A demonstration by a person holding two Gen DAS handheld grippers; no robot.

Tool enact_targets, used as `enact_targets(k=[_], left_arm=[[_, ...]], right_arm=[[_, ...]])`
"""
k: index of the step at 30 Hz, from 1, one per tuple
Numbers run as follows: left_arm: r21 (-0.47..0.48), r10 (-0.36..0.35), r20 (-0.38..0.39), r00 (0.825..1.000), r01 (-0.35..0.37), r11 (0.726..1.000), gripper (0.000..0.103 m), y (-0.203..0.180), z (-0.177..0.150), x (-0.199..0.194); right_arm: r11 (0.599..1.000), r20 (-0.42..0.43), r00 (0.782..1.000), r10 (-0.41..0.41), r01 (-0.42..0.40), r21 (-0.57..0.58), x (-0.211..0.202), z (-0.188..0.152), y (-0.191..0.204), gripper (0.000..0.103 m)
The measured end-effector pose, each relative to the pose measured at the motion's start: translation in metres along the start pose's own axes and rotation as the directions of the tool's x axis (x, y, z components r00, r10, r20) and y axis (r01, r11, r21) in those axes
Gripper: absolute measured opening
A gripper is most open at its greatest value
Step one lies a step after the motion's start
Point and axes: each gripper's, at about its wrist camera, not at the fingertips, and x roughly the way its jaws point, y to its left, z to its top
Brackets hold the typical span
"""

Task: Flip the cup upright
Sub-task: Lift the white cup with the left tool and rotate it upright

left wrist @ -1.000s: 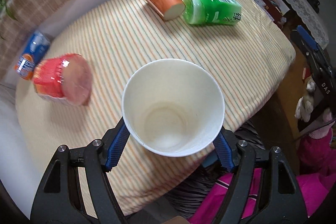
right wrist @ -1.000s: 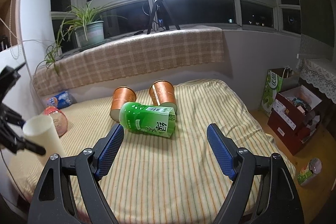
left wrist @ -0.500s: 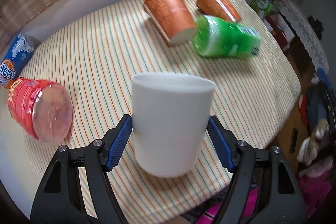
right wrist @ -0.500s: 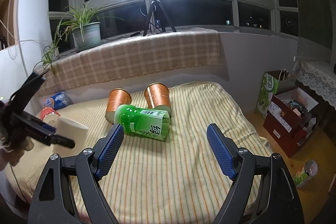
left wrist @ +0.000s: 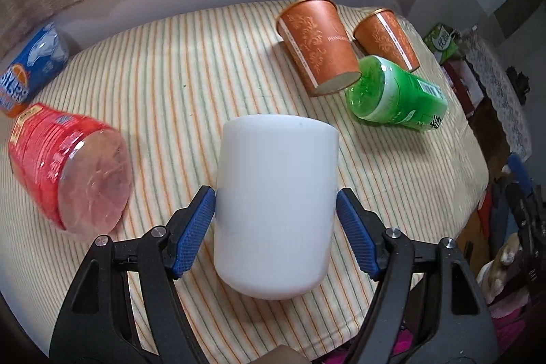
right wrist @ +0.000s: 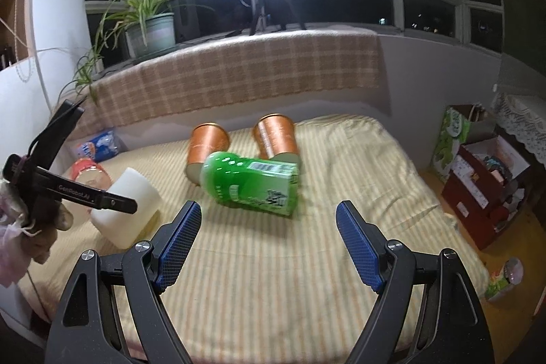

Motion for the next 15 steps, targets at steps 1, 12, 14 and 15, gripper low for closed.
enact_targets(k=[1, 12, 14, 15], left_arm=[[-0.003, 0.001, 0.011, 1.000, -0.001, 1.000, 0.075, 0.003, -0.001, -0.004], [-0.037, 0.095, 0.234, 0.967, -0.089, 0.995, 0.075, 0.014, -0.034, -0.078], [-0.056, 0.126, 0.268, 0.955, -0.116, 0.992, 0.075, 0.018, -0.046, -0.091], [-0.064, 0.134, 0.275, 0.952, -0.121, 0.991, 0.075, 0.020, -0.049, -0.094]], right_arm=[[1.000, -0.008, 1.000, 0.010, -0.010, -0.005, 0.002, 0.001, 0.004, 0.081], [0.989, -0.104, 0.984, 0.144, -0.146, -0.007, 0.026, 0.009, 0.046, 0.081], [0.986, -0.122, 0.979, 0.163, -0.165, -0.004, 0.031, 0.011, 0.053, 0.081], [0.985, -0.129, 0.977, 0.171, -0.173, -0.003, 0.033, 0.011, 0.055, 0.081]])
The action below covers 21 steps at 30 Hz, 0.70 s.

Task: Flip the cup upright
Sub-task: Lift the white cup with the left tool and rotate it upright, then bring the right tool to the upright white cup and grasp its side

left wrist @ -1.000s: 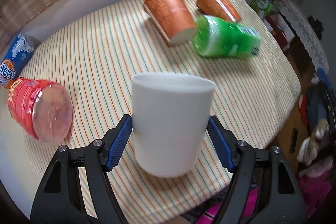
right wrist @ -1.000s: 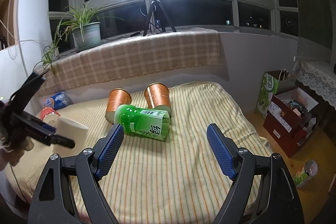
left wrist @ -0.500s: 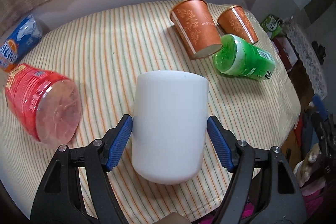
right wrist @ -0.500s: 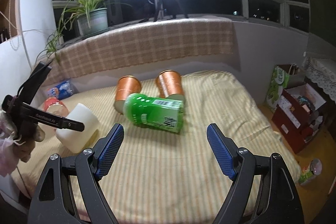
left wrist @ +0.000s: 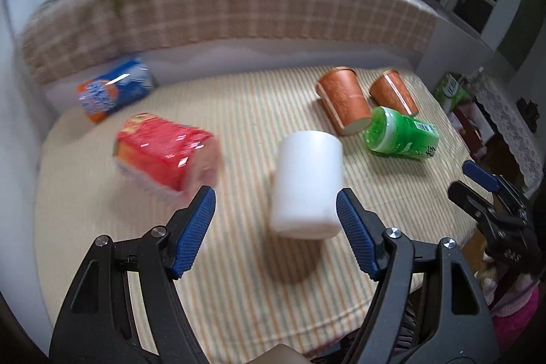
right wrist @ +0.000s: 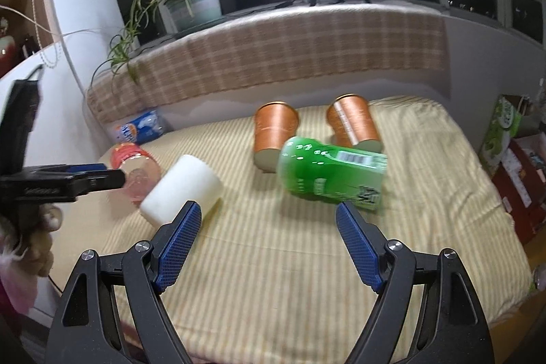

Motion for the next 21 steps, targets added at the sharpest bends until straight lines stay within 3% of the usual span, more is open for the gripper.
enact_targets(k=[8, 11, 18, 21], left_arm=[[-0.035, 0.058, 0.031, 0.998, -0.057, 0.998, 0.075, 0.013, -0.030, -0.024], [-0.074, 0.051, 0.032, 0.998, -0.049, 0.996, 0.076, 0.022, -0.045, -0.030], [-0.134, 0.081, 0.035, 0.996, -0.076, 0.988, 0.076, 0.039, -0.072, -0.038], [-0.160, 0.078, 0.028, 0.997, -0.073, 0.984, 0.076, 0.046, -0.079, -0.039]], right_arm=[[0.998, -0.072, 0.996, 0.059, -0.060, -0.010, 0.022, 0.009, 0.026, 0.081], [0.996, -0.117, 0.989, 0.090, -0.088, 0.022, 0.033, 0.015, 0.031, 0.081], [0.979, -0.223, 0.959, 0.173, -0.142, 0.148, 0.063, 0.030, 0.036, 0.081], [0.963, -0.271, 0.936, 0.223, -0.168, 0.211, 0.078, 0.033, 0.038, 0.081]])
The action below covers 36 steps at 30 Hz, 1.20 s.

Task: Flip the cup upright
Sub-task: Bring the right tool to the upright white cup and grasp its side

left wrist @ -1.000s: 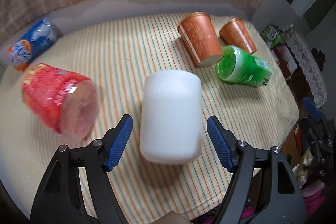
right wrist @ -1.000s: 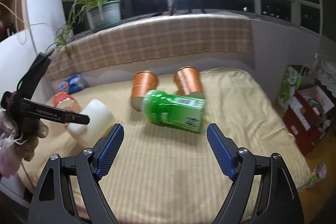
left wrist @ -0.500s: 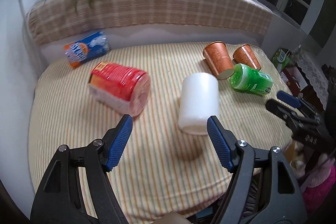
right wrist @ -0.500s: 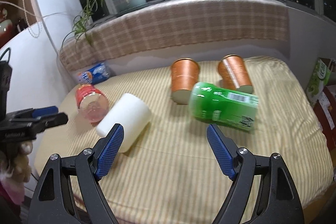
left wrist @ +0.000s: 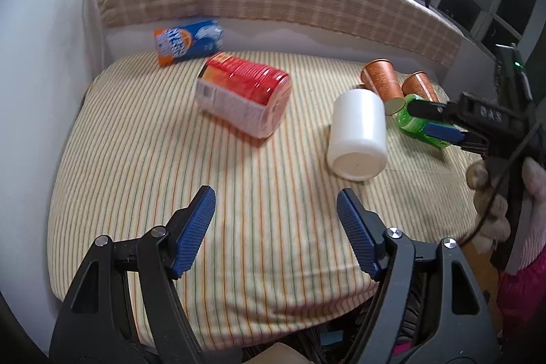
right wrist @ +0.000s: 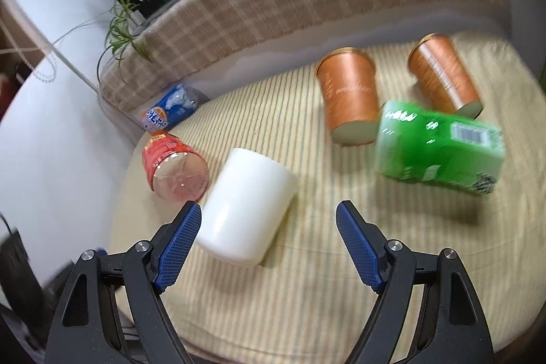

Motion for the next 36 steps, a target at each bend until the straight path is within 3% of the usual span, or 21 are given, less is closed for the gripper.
enact_targets(k=[13, 36], left_arm=[[0.037, 0.025, -0.006, 1.000, -0.024, 0.999, 0.076, -0.003, -0.011, -0.002], [0.021, 0.025, 0.008, 1.000, -0.025, 0.999, 0.076, 0.006, -0.012, -0.008]], right_arm=[[0.960, -0.159, 0.979, 0.130, -0.084, 0.267, 0.047, 0.007, -0.012, 0.081], [0.964, -0.250, 0.963, 0.098, -0.030, 0.265, 0.086, 0.018, -0.004, 0.081]])
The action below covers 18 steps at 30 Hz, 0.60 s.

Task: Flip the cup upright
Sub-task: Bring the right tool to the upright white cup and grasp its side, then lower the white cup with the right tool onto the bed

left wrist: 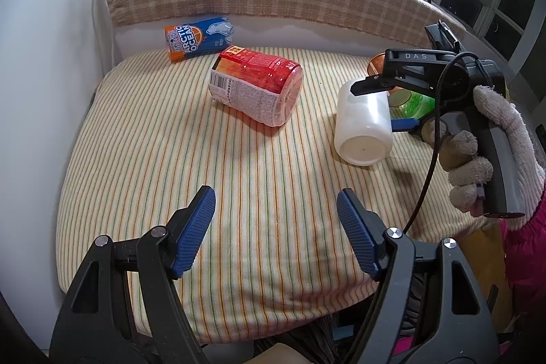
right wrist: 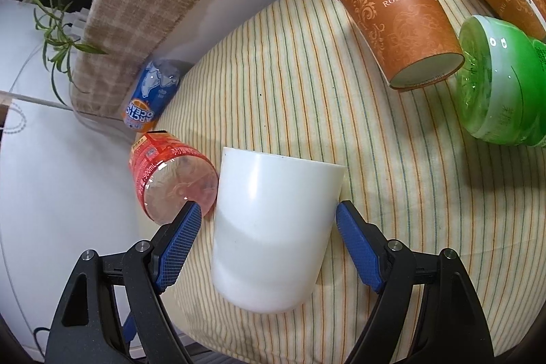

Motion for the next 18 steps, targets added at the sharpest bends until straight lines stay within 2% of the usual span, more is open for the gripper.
enact_targets(k=[13, 18], left_arm=[[-0.014, -0.005, 0.010, 1.000, 0.005, 1.000, 0.076, 0.004, 0.001, -0.001], [-0.026, -0.004, 0.008, 1.000, 0.004, 1.000, 0.076, 0.007, 0.000, -0.002]], right_arm=[[1.000, -0.028, 1.000, -0.012, 0.012, 0.011, 0.009, 0.001, -0.002, 0.077], [0.999, -0.017, 0.999, -0.029, 0.028, -0.021, 0.013, 0.002, 0.004, 0.076]])
